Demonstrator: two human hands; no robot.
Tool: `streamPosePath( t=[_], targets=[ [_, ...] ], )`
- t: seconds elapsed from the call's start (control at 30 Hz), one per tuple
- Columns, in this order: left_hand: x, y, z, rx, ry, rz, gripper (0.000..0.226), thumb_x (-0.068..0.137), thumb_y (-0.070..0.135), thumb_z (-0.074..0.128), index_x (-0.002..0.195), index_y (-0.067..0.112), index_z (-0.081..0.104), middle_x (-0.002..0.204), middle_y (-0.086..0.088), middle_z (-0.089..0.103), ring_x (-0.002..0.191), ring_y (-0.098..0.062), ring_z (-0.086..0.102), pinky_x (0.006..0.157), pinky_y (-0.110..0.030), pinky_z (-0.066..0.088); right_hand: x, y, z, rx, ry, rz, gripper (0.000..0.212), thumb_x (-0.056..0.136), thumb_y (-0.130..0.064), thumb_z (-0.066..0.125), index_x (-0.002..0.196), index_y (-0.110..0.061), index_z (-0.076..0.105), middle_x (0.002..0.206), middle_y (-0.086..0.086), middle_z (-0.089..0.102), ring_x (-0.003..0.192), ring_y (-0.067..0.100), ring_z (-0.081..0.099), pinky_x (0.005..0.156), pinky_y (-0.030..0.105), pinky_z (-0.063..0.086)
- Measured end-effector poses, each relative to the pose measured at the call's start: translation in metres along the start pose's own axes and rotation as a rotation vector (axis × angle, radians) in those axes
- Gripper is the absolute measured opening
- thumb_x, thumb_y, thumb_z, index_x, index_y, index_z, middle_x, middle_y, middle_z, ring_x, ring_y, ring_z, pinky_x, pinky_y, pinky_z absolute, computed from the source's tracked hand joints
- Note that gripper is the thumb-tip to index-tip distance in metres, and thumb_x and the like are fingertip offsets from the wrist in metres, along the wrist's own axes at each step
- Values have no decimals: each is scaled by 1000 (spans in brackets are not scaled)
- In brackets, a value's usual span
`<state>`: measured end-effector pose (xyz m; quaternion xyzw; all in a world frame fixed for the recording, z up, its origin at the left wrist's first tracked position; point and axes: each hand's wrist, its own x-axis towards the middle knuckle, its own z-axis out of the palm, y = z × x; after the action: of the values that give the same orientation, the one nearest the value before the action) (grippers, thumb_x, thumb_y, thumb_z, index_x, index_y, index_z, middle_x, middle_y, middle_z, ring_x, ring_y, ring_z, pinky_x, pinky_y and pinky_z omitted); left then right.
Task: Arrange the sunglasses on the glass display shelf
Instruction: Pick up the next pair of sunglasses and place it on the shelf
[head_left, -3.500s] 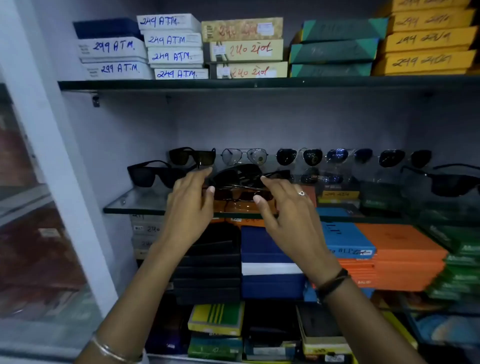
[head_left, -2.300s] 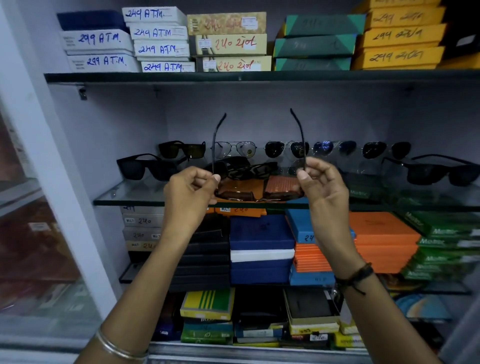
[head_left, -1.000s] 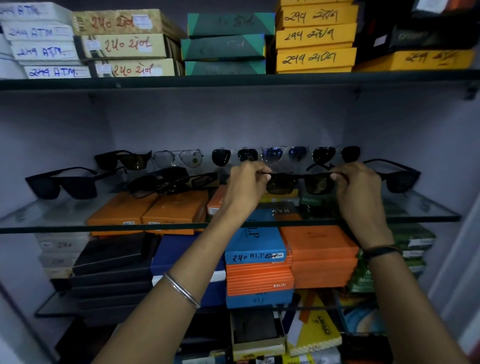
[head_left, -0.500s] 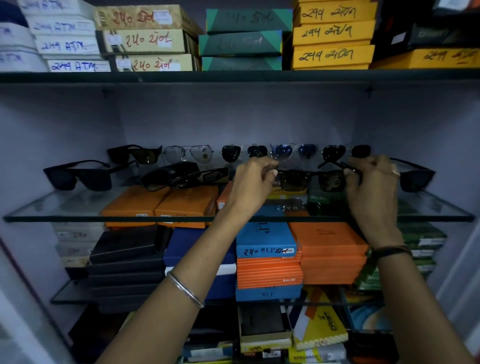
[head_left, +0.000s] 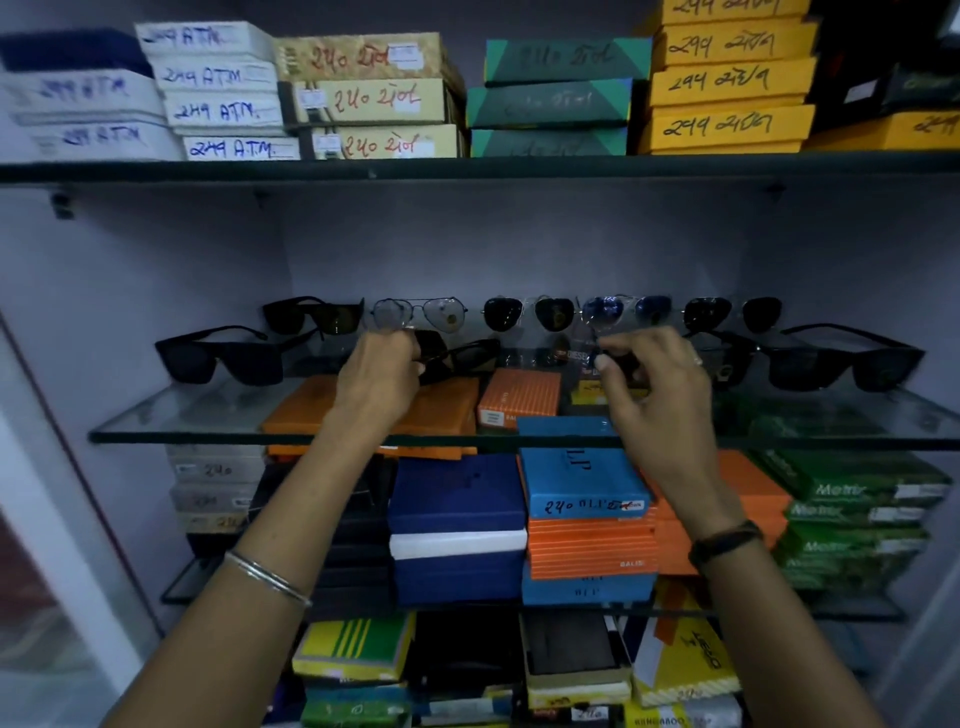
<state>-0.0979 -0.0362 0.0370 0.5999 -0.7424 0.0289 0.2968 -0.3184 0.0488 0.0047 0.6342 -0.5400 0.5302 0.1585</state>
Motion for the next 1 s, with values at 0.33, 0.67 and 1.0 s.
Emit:
streamPosePath(
  t=[0.33,0.67,1.0],
  targets=[
    [-27,-14,-19,-141,102,295,13,87,0,54,99,5,58,103,-10,59,99,-21,50,75,-29,37,9,-38,28,-38,-230,-86,34,92,-28,53,124,-17,52,118,4,53,108,12,41,91,27,40],
    [-47,-34,-26,-246,149,385,21,89,2,51,105,14,51,107,1,50,93,-6,33,69,-21,36,5,-63,30,-255,-149,-311,23,87,-23,55,105,-10,64,93,8,64,87,25,52,76,35,34],
    [-57,-47,-27,-469,42,331,18,84,19,64,101,17,61,96,3,57,81,-9,56,71,-20,46,-7,-77,38,313,99,94,9,89,-15,59,97,-13,63,90,0,57,80,8,49,71,6,39]
  ],
)
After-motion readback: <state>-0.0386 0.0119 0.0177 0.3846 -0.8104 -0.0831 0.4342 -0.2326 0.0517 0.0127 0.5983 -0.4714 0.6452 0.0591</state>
